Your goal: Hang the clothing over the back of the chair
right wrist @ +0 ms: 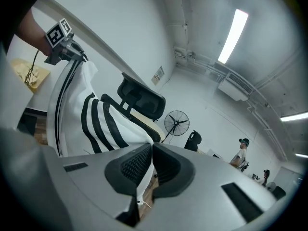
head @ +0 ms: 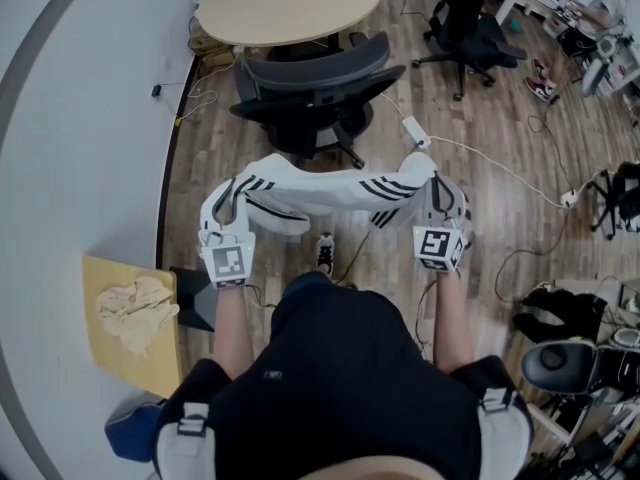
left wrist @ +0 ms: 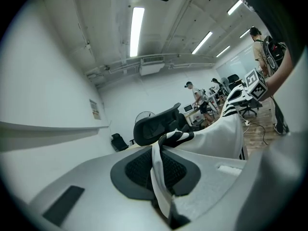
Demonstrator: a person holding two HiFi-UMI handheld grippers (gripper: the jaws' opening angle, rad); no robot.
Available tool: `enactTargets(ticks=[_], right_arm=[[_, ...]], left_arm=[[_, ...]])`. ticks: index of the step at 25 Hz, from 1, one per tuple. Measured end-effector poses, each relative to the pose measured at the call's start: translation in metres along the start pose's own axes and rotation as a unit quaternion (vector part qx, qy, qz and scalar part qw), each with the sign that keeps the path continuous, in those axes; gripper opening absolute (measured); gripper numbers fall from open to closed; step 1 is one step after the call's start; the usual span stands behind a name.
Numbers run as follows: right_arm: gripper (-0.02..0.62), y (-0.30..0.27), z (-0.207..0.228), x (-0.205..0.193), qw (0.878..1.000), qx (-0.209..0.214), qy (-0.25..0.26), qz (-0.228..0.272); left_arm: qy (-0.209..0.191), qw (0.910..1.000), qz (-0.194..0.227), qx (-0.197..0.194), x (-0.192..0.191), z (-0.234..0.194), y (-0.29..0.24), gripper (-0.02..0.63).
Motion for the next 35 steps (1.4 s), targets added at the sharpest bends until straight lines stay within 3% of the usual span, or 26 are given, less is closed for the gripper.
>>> enactTargets(ticks=[5, 20, 35], right_arm=[[0.003, -0.030, 0.014, 0.013, 1.000, -0.006, -0.001, 0.001], [0.003, -0.086, 0.052, 0.072, 0.998, -0.043, 0.015, 0.043], [0.003, -0.128, 0.091, 0.115, 0.990, -0.131, 0.030, 0.052]], left_arm=[[0.000, 0.9999, -0.014, 0.004, 0.011, -0.014, -0.024, 0.011], [-0.020, 0.9987, 0.034, 0.033, 0.042, -0.067, -0.074, 0.011], [-0.020, 0.9949, 0.098, 0.014, 0.060, -0.113, -0.156, 0.011]])
Point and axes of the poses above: the fingertips, and each gripper's own axes: y backward along the fingers, z to its right, x out of its top, the point moved 9 cm from there along y, backward along the fingers, and after that the axes turned 8 degrees about x, right-handed, at the moved point
